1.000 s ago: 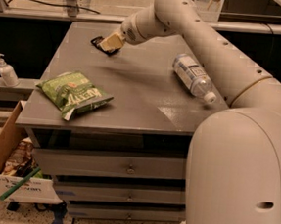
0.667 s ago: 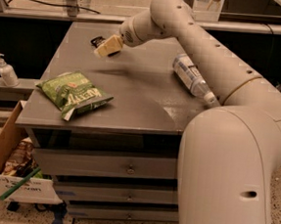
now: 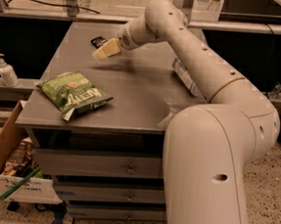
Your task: Move rxbar chocolate near blue plastic bottle
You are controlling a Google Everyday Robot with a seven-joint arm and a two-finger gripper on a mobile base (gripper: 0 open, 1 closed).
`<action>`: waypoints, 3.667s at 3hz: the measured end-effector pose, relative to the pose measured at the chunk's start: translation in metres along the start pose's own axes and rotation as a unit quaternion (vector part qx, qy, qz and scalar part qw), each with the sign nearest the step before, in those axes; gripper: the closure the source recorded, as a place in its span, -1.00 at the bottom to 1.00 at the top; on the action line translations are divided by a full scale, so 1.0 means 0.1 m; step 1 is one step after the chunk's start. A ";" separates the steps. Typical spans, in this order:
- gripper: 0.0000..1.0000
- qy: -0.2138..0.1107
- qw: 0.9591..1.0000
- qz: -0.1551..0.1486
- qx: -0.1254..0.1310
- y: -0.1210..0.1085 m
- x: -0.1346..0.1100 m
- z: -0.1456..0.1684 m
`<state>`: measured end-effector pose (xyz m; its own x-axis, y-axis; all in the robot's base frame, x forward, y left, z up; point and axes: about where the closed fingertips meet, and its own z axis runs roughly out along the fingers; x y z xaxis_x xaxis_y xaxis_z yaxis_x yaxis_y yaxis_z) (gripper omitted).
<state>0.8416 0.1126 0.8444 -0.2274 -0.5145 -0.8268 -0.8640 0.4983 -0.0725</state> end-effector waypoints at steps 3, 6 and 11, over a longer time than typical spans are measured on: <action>-0.20 -0.003 1.000 0.025 0.008 -0.13 0.11 0.20; 1.00 -0.006 0.999 0.032 0.032 -0.24 0.20 -0.13; 1.00 0.002 0.987 0.027 0.155 -0.72 0.56 -1.74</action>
Offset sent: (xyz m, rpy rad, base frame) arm 0.0246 0.0051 -0.0168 0.0372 0.0158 -0.0400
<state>0.8131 -0.0736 0.9010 -0.2716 -0.4833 -0.8322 -0.6711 0.7150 -0.1962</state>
